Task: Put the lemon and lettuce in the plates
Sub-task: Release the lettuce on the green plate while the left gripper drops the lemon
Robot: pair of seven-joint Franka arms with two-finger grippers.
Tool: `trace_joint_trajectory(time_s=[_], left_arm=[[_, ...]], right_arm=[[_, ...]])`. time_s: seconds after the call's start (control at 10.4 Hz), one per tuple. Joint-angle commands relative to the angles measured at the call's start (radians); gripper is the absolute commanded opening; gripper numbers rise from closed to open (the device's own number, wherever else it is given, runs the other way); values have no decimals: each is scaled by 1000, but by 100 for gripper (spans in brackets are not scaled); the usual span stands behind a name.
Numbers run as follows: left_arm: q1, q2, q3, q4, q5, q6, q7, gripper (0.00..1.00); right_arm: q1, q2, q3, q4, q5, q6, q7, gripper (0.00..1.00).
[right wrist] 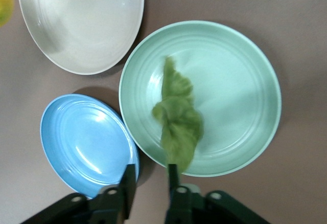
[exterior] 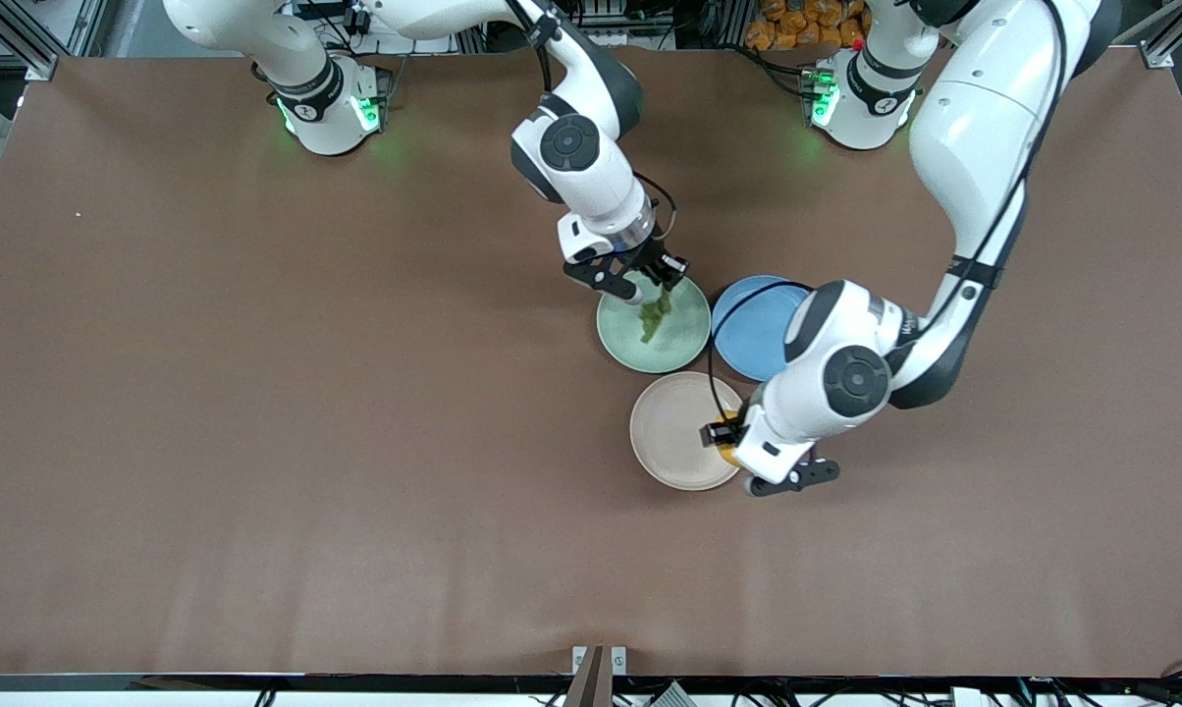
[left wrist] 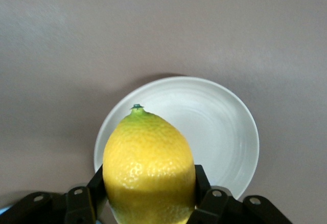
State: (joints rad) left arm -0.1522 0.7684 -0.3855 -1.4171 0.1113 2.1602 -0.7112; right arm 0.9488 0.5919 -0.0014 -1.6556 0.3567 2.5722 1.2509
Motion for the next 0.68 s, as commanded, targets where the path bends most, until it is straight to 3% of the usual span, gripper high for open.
trace_joint_trajectory(time_s=[0.0,0.1,0.19,0.29,0.39,0.58], left_arm=[[-26,12,14,-2,19,23,-62,0],[-53,12,34,-8,19,23,-77,21],[-97,14,69,-9,19,23,-88,64],[-159,19,129,-9,27,23,-97,98],[-212,19,186,-9,31,23,-97,100],[-224,11,211,-9,31,23,-97,100]], right_arm=[[-48,2,11,30,8,-7,9,100],[-85,-41,11,27,7,-61,2,100],[-150,-116,18,30,-10,-189,-14,100],[-242,-214,52,30,-60,-333,-96,100],[-333,-297,87,30,-68,-468,-182,100],[-466,-433,93,33,-68,-664,-373,100]])
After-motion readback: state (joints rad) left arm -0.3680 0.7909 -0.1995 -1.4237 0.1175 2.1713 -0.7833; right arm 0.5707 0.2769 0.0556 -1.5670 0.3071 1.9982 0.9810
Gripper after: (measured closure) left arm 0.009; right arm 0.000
